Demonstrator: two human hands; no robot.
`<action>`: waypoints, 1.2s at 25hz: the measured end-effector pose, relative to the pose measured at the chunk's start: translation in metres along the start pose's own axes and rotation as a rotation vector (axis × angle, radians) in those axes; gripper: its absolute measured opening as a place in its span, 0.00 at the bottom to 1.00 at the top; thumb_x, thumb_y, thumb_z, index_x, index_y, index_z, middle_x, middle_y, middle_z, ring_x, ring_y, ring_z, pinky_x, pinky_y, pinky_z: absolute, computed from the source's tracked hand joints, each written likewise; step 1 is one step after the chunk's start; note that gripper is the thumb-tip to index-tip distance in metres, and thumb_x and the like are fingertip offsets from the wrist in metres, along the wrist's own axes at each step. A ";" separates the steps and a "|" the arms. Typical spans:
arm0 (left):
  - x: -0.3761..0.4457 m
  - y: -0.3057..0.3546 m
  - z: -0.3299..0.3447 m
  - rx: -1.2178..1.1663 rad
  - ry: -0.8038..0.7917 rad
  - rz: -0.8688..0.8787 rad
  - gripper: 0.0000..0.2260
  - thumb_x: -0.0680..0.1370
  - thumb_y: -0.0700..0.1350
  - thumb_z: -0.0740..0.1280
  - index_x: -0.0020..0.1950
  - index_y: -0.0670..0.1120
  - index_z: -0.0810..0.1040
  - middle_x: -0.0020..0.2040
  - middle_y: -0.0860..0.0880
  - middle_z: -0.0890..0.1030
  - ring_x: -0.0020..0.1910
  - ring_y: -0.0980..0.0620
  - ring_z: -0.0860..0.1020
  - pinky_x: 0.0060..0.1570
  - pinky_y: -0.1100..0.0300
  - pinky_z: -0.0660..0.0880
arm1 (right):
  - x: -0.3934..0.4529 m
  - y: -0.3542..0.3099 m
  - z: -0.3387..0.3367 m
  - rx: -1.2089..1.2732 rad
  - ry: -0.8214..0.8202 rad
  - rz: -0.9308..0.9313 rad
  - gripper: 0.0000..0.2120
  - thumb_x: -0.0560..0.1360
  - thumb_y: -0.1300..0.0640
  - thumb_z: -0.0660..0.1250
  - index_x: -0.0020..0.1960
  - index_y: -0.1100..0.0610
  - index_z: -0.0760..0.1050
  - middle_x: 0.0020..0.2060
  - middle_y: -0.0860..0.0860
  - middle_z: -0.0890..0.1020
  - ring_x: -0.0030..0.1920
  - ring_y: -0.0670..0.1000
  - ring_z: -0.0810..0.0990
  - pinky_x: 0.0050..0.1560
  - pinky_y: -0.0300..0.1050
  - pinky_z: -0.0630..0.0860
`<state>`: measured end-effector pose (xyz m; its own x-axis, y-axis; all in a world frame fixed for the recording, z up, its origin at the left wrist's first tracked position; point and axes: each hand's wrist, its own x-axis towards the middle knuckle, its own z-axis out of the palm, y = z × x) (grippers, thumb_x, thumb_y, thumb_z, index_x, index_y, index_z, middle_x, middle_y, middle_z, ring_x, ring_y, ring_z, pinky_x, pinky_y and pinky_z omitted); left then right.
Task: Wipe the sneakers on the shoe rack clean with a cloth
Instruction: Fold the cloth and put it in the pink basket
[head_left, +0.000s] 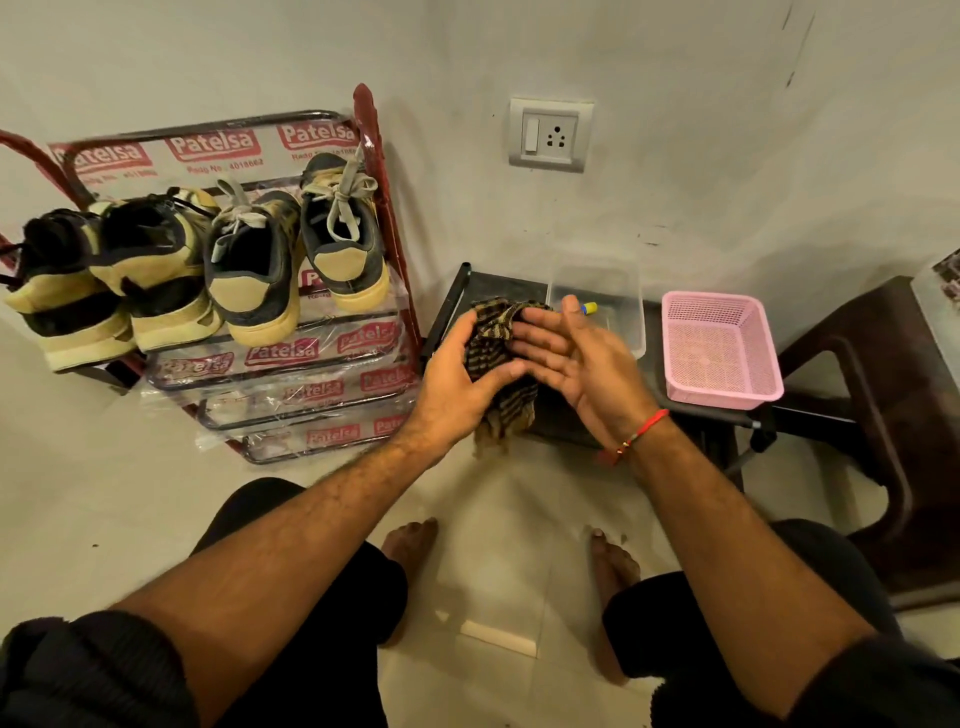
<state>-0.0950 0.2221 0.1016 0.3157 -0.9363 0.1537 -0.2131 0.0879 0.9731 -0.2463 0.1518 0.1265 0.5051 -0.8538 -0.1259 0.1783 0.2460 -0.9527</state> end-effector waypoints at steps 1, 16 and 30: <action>0.003 0.000 -0.002 -0.055 0.056 -0.022 0.21 0.78 0.38 0.72 0.69 0.47 0.73 0.61 0.49 0.83 0.62 0.53 0.81 0.64 0.52 0.78 | 0.001 -0.006 -0.010 -0.050 0.020 -0.087 0.18 0.81 0.48 0.62 0.64 0.59 0.76 0.55 0.59 0.84 0.56 0.56 0.83 0.58 0.52 0.80; 0.009 0.006 0.031 -0.514 -0.002 -0.516 0.18 0.80 0.41 0.70 0.69 0.48 0.74 0.58 0.44 0.85 0.56 0.45 0.85 0.51 0.44 0.83 | 0.009 0.003 -0.077 0.152 0.142 0.185 0.22 0.70 0.67 0.75 0.63 0.61 0.76 0.55 0.60 0.84 0.56 0.59 0.83 0.56 0.55 0.81; 0.155 0.047 0.223 0.050 -0.077 -0.155 0.10 0.77 0.36 0.74 0.55 0.47 0.83 0.52 0.51 0.84 0.53 0.53 0.82 0.53 0.59 0.82 | 0.057 -0.081 -0.258 -0.203 0.579 -0.210 0.15 0.71 0.77 0.68 0.44 0.57 0.76 0.43 0.55 0.80 0.46 0.55 0.83 0.45 0.48 0.84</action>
<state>-0.2621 0.0056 0.1332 0.2773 -0.9607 -0.0127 -0.2136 -0.0746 0.9741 -0.4497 -0.0350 0.1253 -0.0700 -0.9975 -0.0060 0.0318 0.0038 -0.9995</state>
